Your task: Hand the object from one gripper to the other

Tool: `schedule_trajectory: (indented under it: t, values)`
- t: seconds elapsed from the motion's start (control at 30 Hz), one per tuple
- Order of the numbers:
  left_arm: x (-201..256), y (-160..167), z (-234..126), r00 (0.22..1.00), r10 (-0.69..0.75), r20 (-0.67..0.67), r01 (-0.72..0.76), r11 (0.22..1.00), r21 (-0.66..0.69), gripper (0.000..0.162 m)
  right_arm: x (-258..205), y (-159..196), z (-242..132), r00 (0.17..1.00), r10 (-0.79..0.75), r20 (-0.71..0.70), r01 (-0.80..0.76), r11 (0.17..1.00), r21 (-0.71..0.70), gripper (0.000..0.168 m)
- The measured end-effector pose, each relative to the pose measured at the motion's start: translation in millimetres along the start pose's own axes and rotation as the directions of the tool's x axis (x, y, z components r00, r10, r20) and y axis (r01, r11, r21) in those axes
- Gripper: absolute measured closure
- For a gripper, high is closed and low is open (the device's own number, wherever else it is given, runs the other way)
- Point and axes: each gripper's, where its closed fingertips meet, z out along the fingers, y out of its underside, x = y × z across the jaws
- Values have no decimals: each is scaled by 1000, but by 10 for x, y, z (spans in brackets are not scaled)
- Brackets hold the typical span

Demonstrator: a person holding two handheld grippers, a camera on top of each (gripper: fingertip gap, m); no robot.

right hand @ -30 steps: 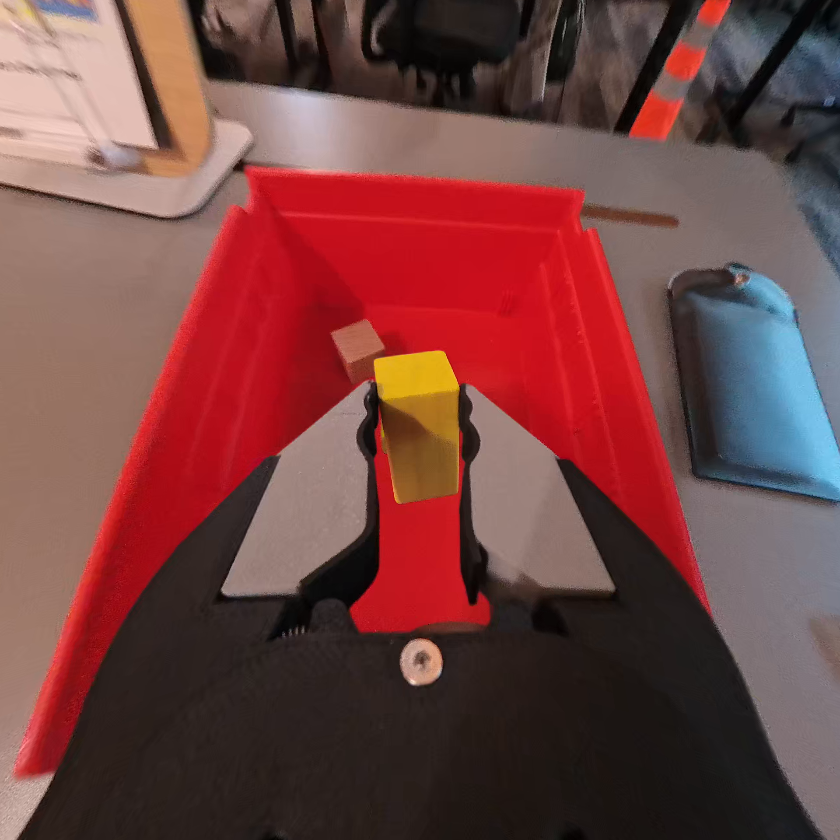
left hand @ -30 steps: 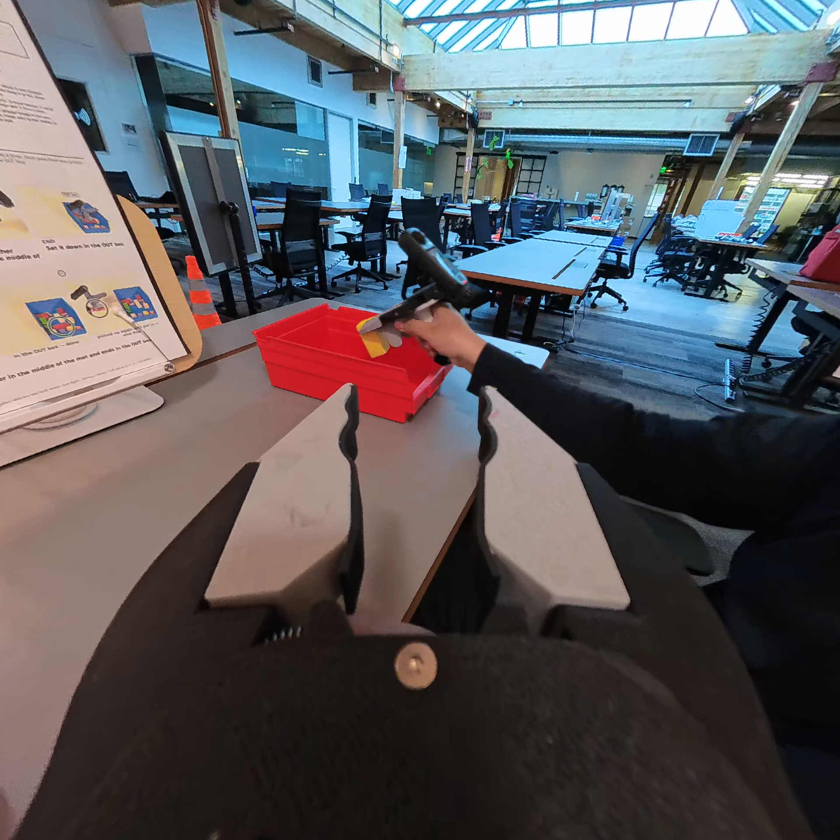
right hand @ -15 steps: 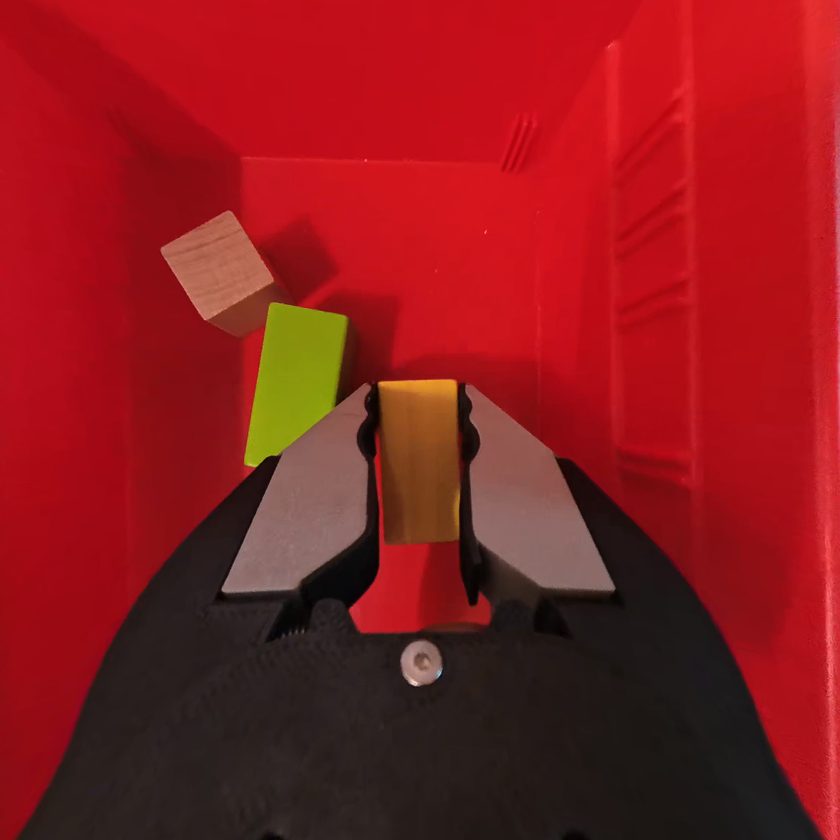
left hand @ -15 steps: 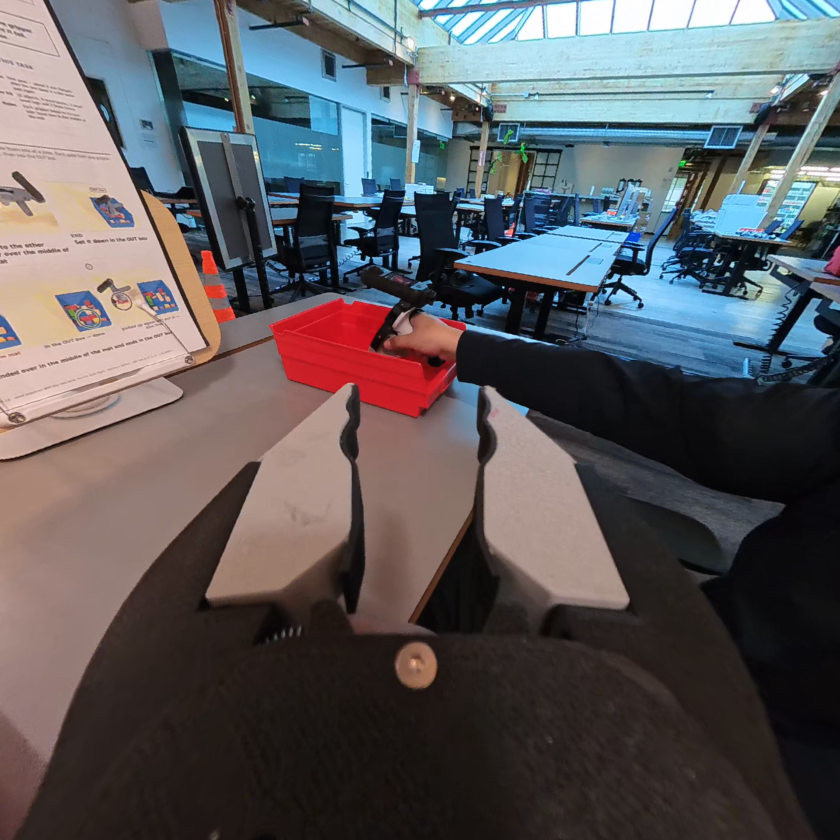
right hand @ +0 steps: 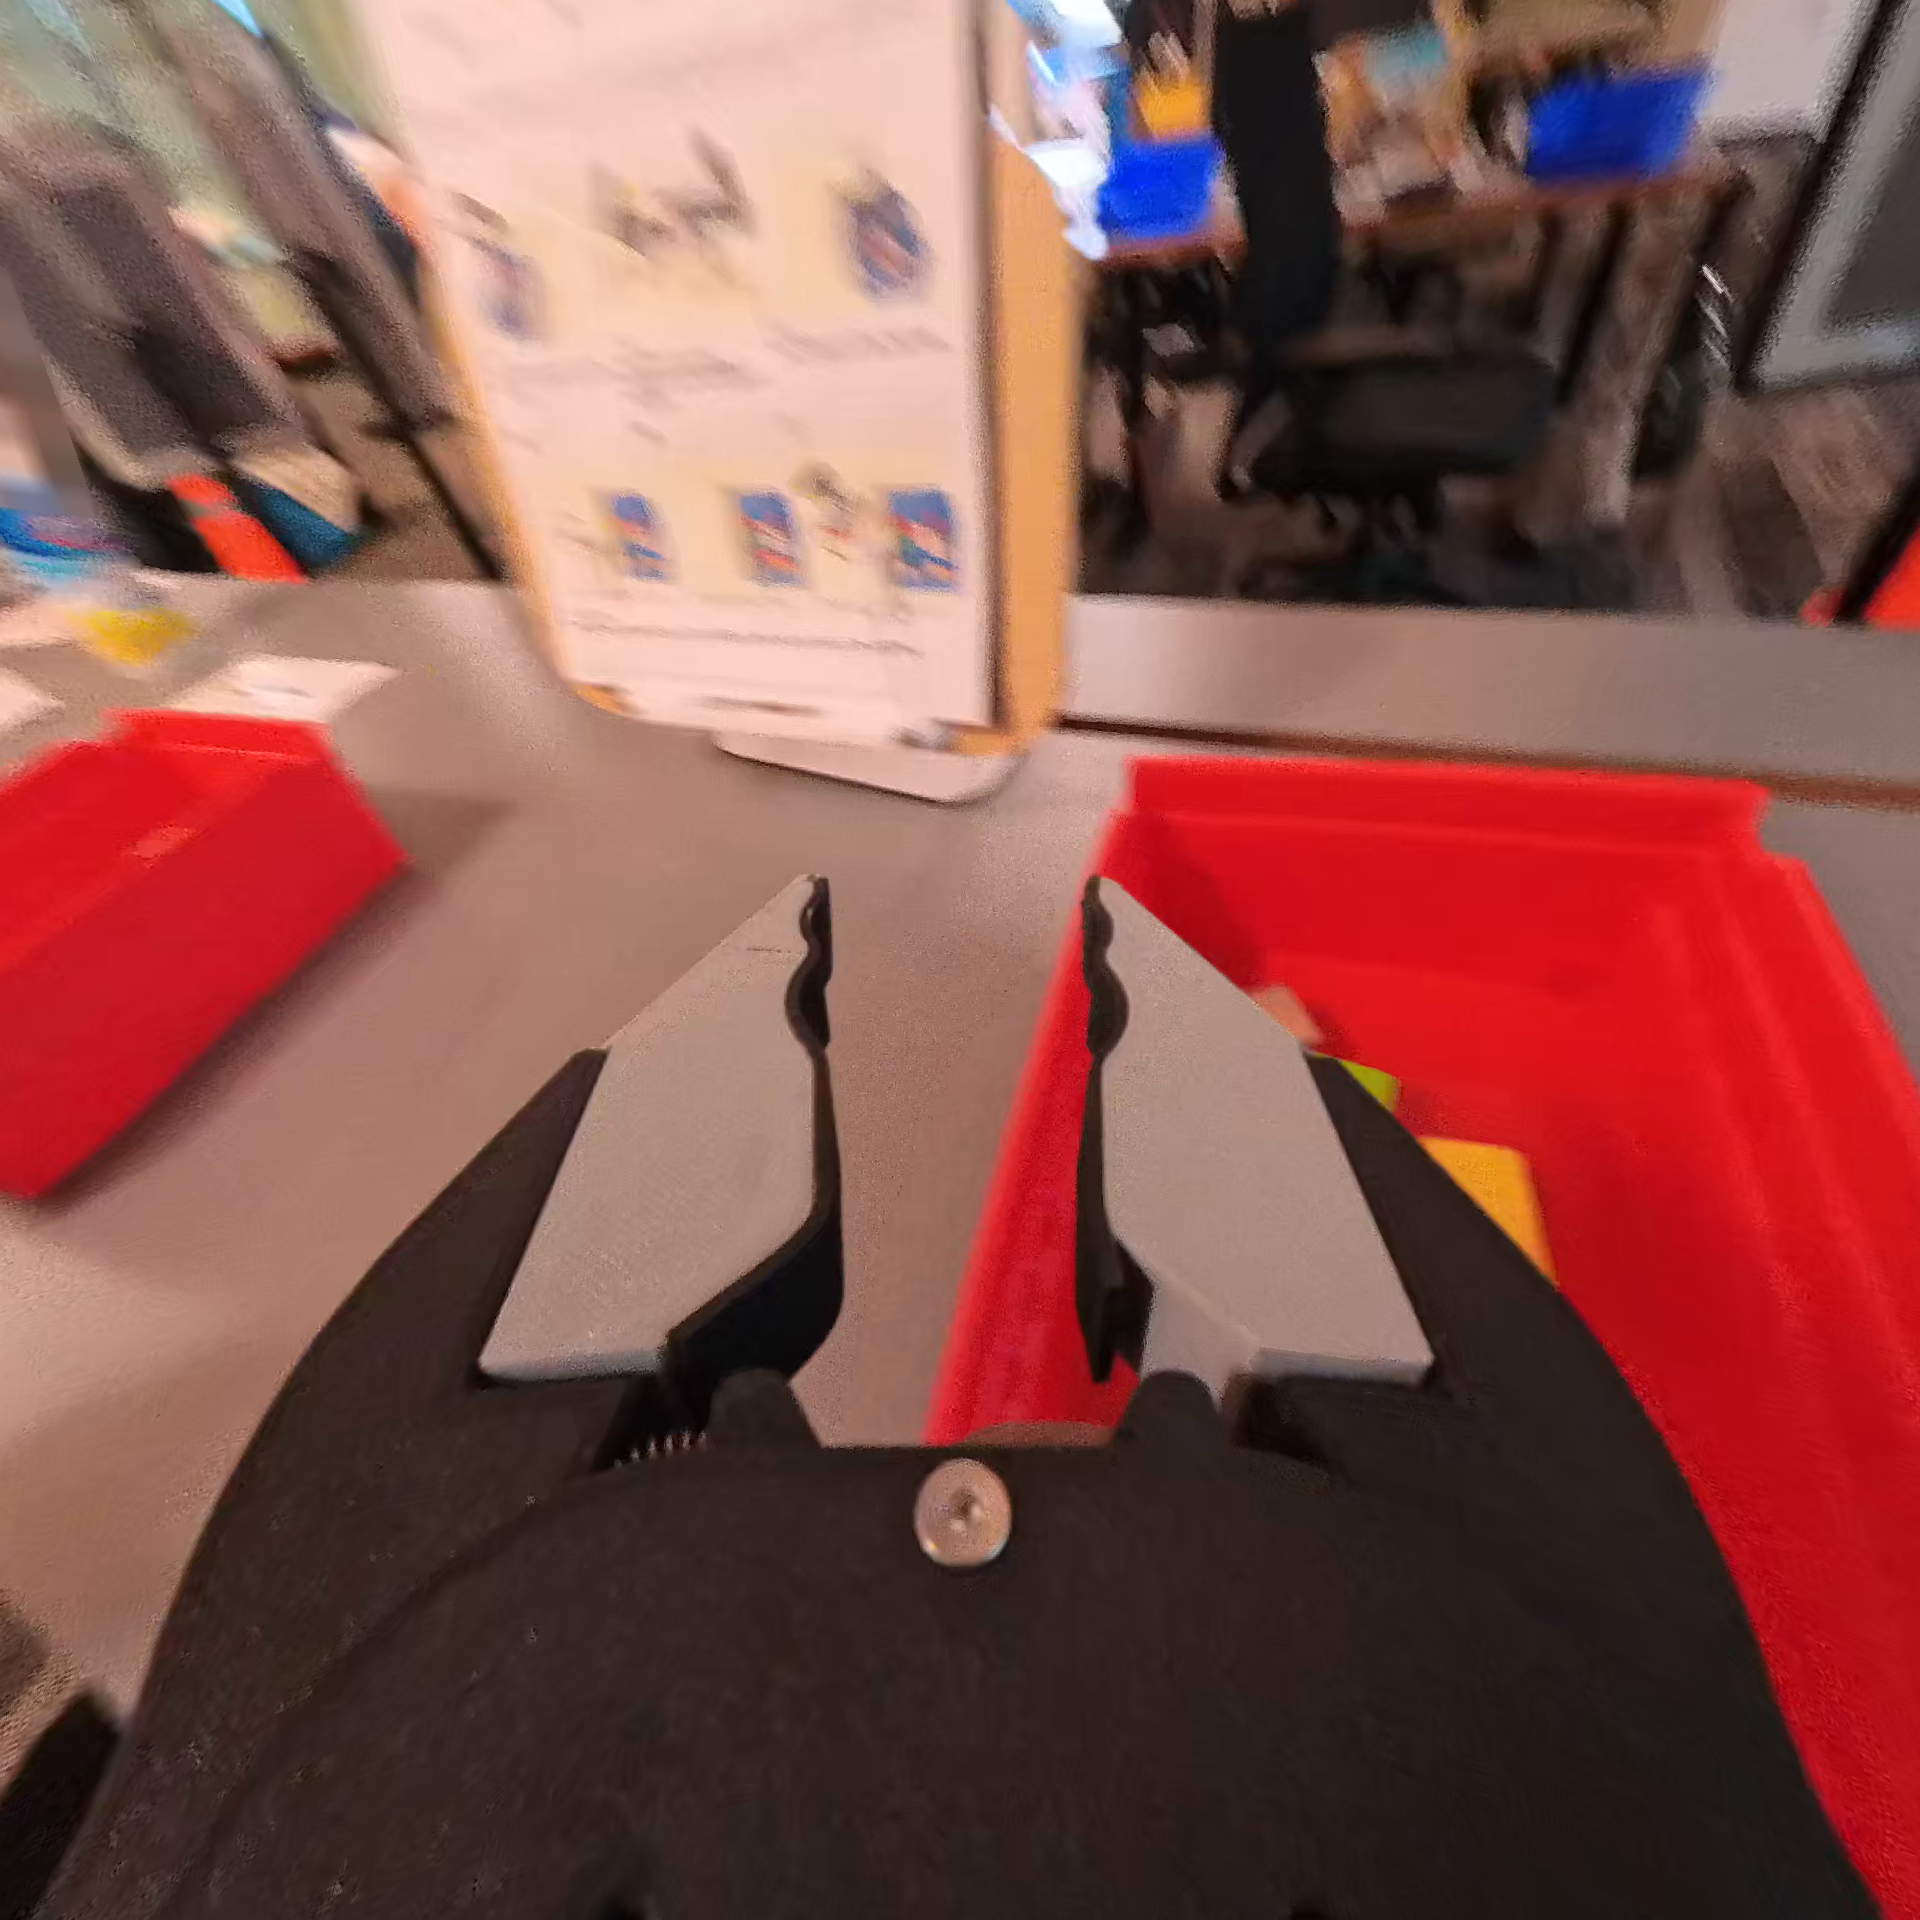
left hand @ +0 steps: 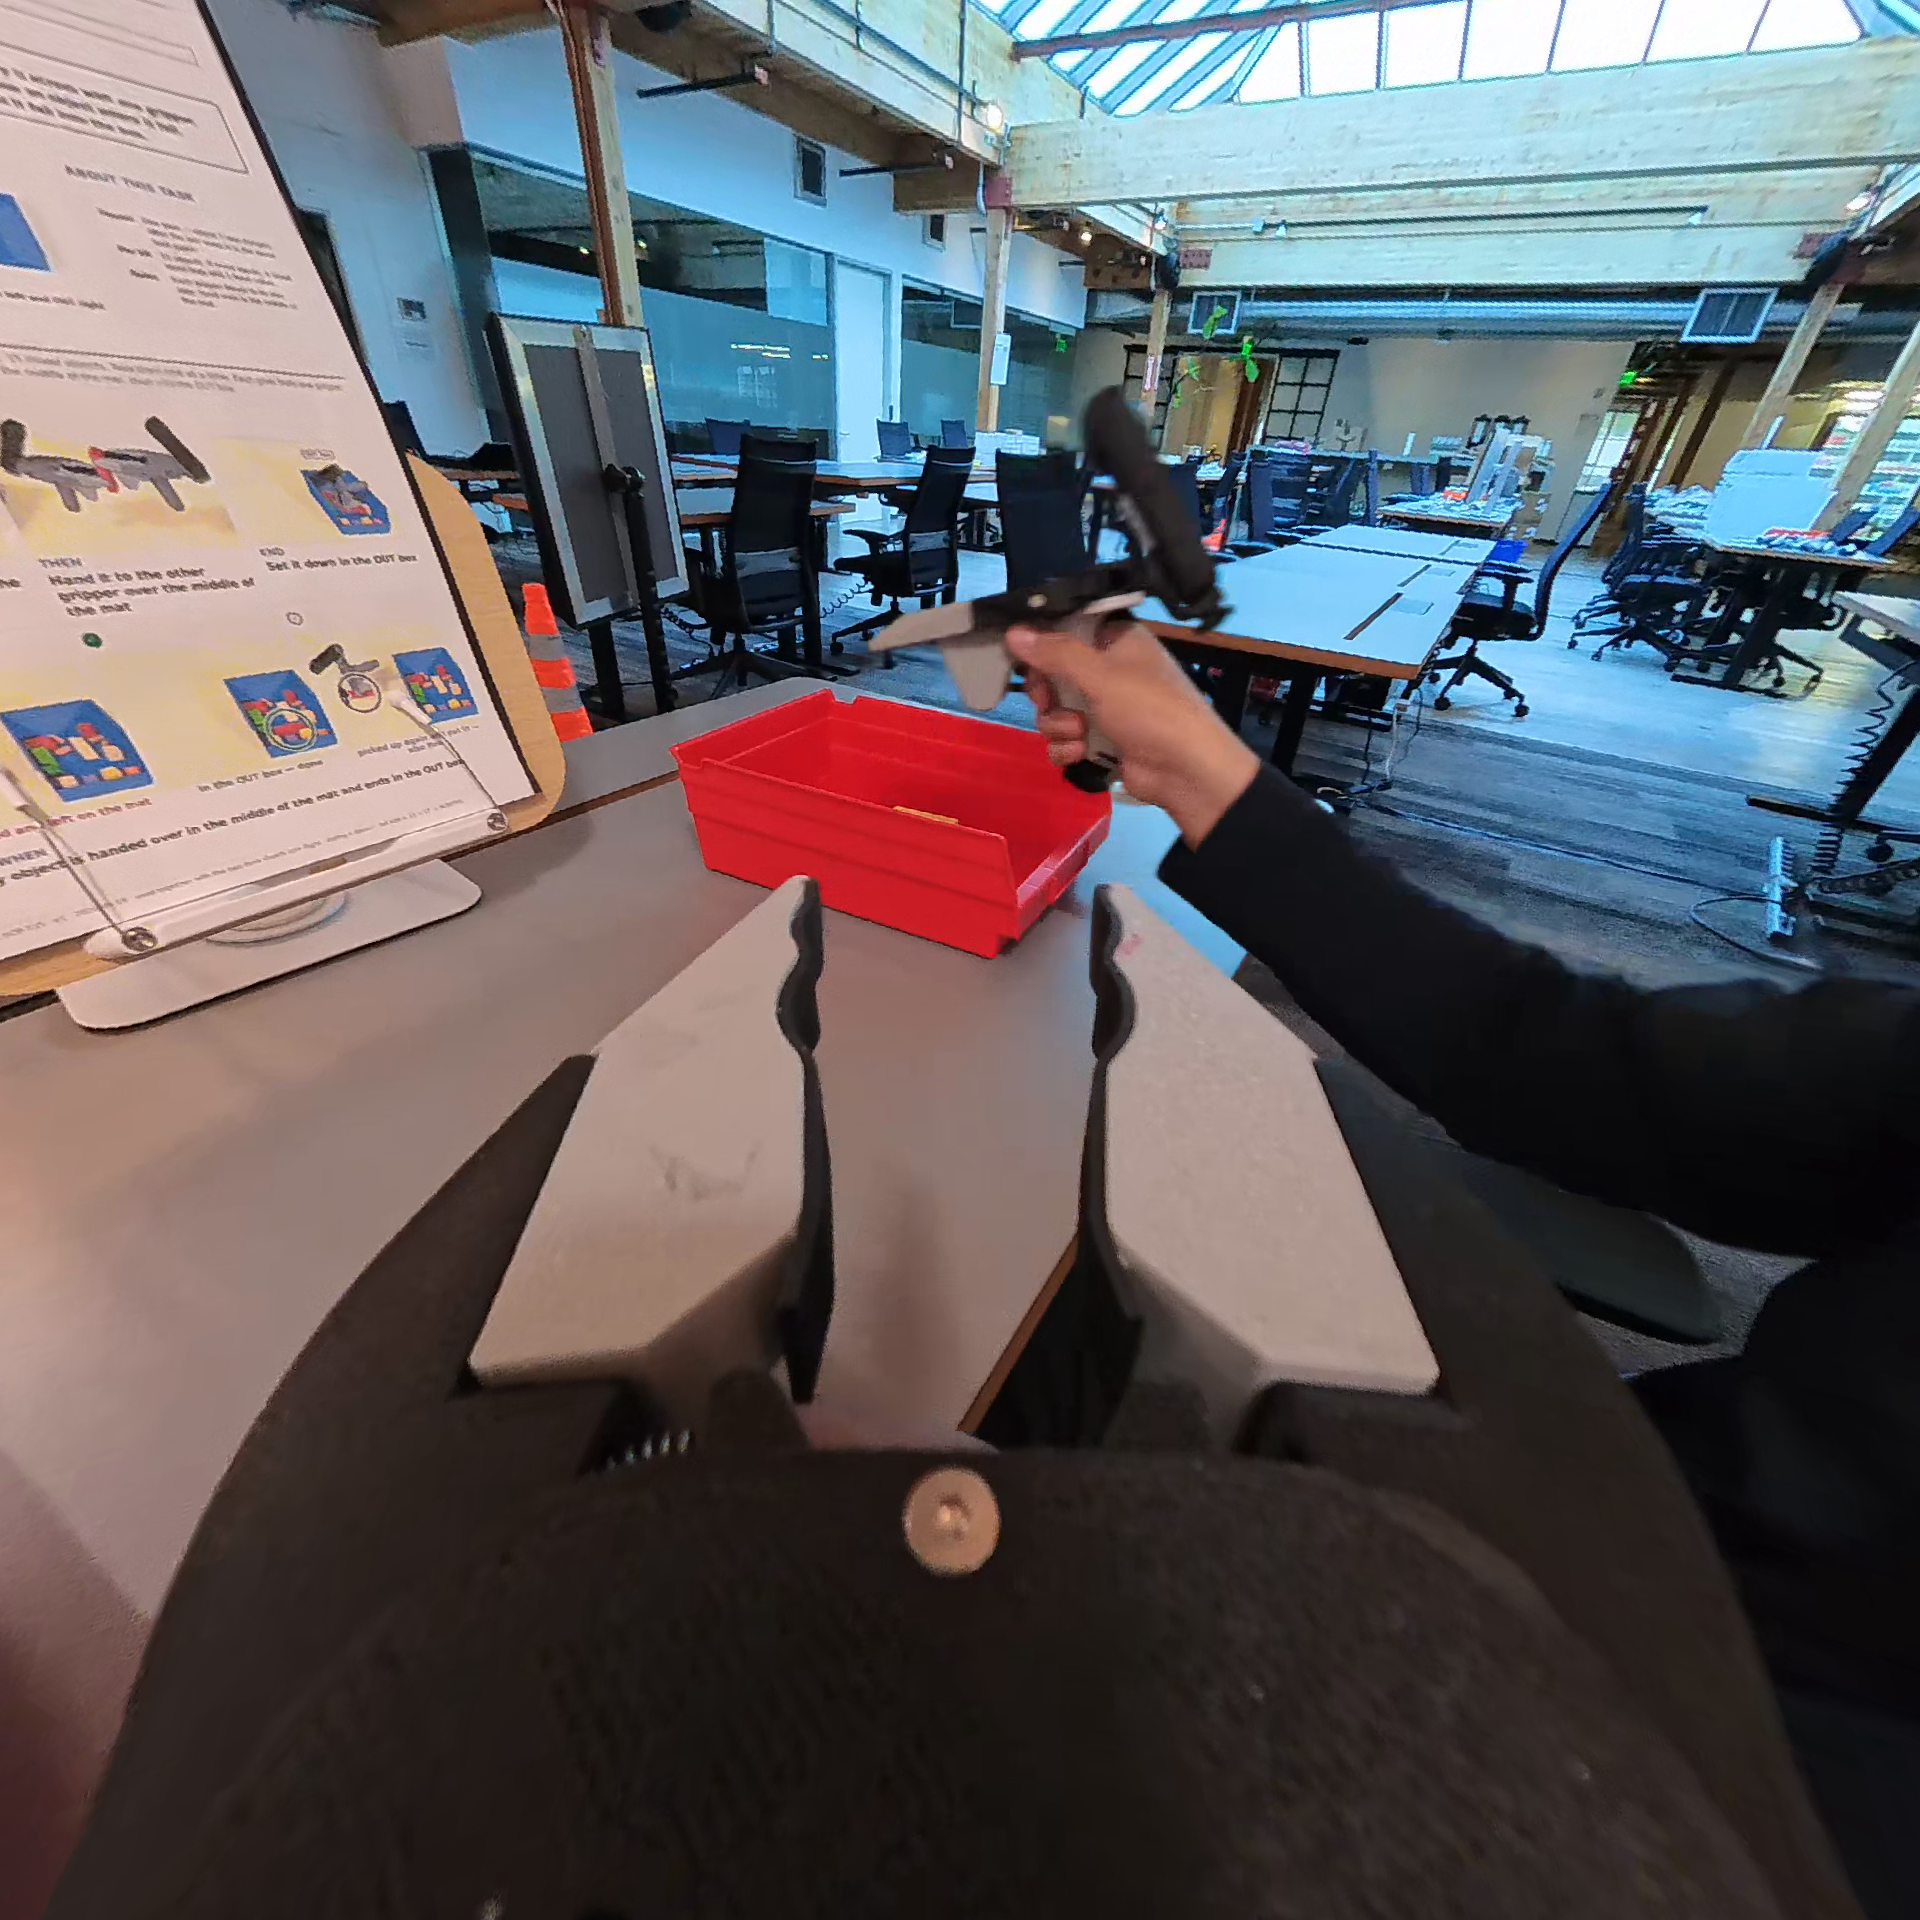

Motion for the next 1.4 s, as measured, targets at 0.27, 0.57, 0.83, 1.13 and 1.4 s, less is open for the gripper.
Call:
schedule_trajectory:
  t: [0.27, 0.57, 0.83, 1.13, 1.4]
  values:
    - [-111, 59, -12, 999, -20, 28, 20, 1000, -12, 112, -865, -55, -969, 965, -113, 235, 67, 979, 193, 121]
    - [-102, 75, 66, 999, -20, 34, 20, 1000, -16, 113, -840, -343, -1602, 963, -142, 231, 52, 932, 357, 121]
    - [-91, 72, 43, 999, -10, 35, 11, 1000, -16, 113, -963, -269, -1498, 953, -161, 257, 73, 944, 322, 120]
    - [-371, 61, -94, 987, 22, 160, -19, 1000, -22, 113, -1045, -178, -1355, 948, -173, 269, 94, 955, 282, 120]
    - [-550, -26, -277, 980, -30, 196, 24, 999, 35, 114, -1108, -149, -1323, 942, -193, 274, 116, 955, 272, 120]
